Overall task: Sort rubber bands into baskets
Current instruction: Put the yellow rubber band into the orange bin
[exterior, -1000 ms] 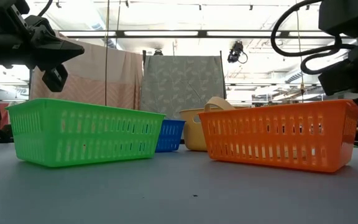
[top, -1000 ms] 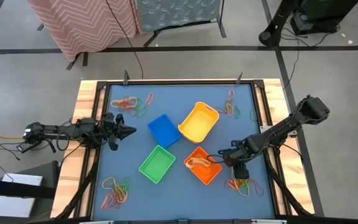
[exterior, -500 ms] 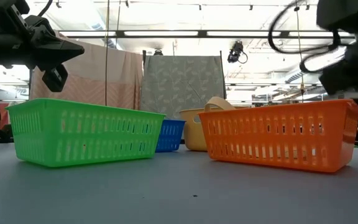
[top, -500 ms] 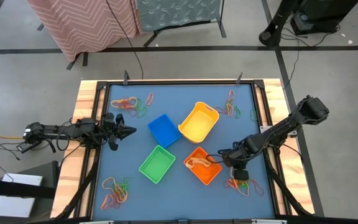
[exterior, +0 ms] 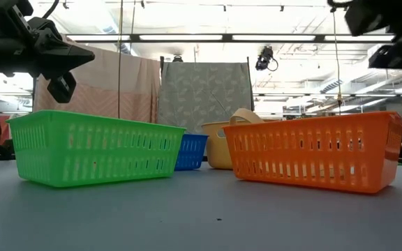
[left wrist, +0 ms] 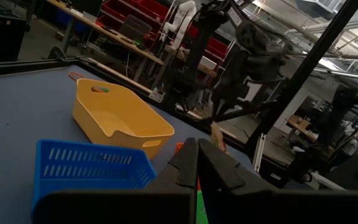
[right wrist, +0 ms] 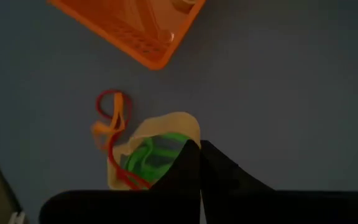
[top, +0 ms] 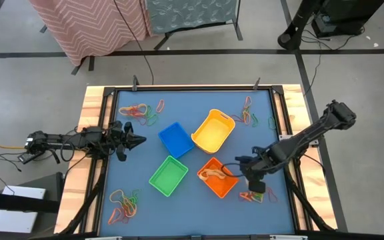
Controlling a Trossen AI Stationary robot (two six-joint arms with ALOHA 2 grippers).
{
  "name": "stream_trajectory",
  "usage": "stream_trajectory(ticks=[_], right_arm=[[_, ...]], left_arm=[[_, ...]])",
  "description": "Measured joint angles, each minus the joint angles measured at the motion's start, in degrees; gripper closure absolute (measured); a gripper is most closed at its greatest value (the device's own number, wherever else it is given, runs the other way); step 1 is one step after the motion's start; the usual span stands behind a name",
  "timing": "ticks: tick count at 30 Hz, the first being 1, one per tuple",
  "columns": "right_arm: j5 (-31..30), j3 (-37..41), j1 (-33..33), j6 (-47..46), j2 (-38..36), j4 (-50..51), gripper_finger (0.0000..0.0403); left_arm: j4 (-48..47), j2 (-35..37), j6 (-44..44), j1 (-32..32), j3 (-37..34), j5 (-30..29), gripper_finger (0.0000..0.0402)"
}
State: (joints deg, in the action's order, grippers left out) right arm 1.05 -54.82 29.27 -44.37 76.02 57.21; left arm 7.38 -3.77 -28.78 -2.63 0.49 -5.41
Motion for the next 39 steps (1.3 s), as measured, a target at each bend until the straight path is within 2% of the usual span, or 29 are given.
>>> stream_trajectory(ticks=[3,8,17,22,26,32,36,39], right_arm=[[-0.22,-1.39,1.28,-1.65,-1.26,1.91,0.04],[-4.58,-4.21,2.19,-6.07,-3.23,6.62,0.04],[-6.02,-8.08,2.67,-6.55,-4.19,14.44,0.04],[-3.14,-10.02,2.67,-3.43,-3.97,15.17,0.04],[-4.83,-11.79,2.65,-5.21,-4.01,18.9,0.04],[-3.5,-15.01,2.69,-4.6,-4.1,21.45,0.04],[1.54,-16.16,2.65,-3.6,-4.08,21.26,0.04],[-0.36,-17.17,2.69,-4.85,-4.34,20.54,0.04]], left_arm=[[0.0,0.01,-0.01,0.0,0.01,-0.01,0.0385],[0.0,0.02,0.0,0.0,0.0,-0.02,0.0385],[-0.01,0.0,-0.01,0.0,0.0,-0.01,0.0385],[-0.02,0.0,0.0,0.0,0.0,-0.02,0.0385],[0.0,0.01,0.0,0.02,0.02,-0.01,0.0385],[-0.02,0.0,0.0,0.0,0.0,-0.01,0.0385],[0.0,0.0,-0.02,0.0,0.0,0.0,0.0385],[-0.02,0.02,0.0,0.0,0.02,0.0,0.0385]])
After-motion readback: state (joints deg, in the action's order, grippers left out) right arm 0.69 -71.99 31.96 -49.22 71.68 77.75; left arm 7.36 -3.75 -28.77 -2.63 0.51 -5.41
